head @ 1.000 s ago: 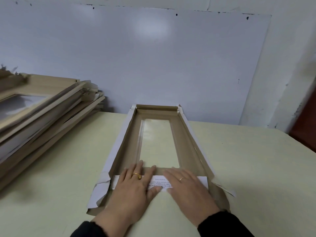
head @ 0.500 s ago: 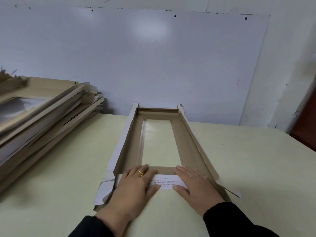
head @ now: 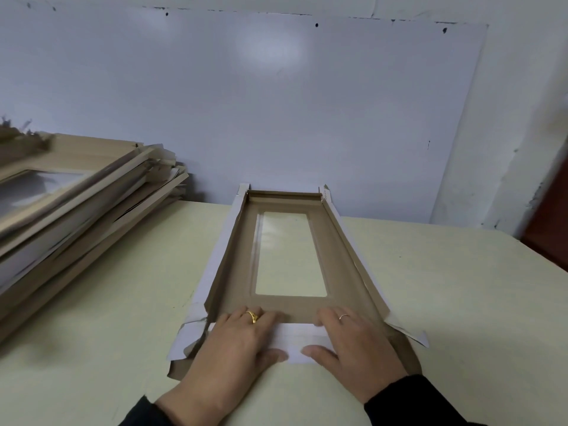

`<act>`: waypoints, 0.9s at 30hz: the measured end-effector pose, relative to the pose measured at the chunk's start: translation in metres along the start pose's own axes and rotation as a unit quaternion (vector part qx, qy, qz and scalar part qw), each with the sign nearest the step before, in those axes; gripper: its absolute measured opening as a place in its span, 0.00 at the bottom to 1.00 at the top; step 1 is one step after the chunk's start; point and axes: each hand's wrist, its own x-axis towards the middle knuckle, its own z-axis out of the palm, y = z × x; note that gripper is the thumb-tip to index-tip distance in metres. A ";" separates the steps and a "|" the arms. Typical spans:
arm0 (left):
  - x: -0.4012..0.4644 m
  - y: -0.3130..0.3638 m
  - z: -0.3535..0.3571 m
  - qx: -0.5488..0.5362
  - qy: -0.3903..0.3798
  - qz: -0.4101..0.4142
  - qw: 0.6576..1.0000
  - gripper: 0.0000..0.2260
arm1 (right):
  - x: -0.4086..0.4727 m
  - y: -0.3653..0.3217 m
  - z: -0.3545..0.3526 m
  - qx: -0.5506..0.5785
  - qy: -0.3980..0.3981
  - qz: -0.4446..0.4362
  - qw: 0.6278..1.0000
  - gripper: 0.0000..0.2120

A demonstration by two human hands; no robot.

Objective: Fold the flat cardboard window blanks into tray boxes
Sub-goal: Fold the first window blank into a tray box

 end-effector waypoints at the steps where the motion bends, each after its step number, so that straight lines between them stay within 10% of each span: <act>1: 0.001 0.001 -0.001 -0.001 0.012 -0.004 1.000 0.20 | 0.001 -0.001 0.001 -0.002 -0.010 0.004 1.000 0.18; 8: 0.000 -0.002 -0.030 0.000 0.136 0.078 0.988 0.14 | 0.004 -0.003 0.000 0.032 0.065 -0.011 0.997 0.10; 12: 0.000 -0.040 -0.059 -0.128 0.287 -0.089 0.945 0.06 | 0.005 -0.011 -0.011 -0.028 0.100 -0.061 0.993 0.09; 20: -0.026 -0.098 -0.048 -0.370 -0.082 -0.143 0.914 0.20 | -0.003 -0.012 -0.020 -0.024 0.082 -0.139 0.987 0.10; 27: -0.026 -0.104 -0.044 -0.427 -0.126 -0.123 0.887 0.21 | -0.015 -0.019 -0.013 0.017 0.043 -0.126 0.991 0.18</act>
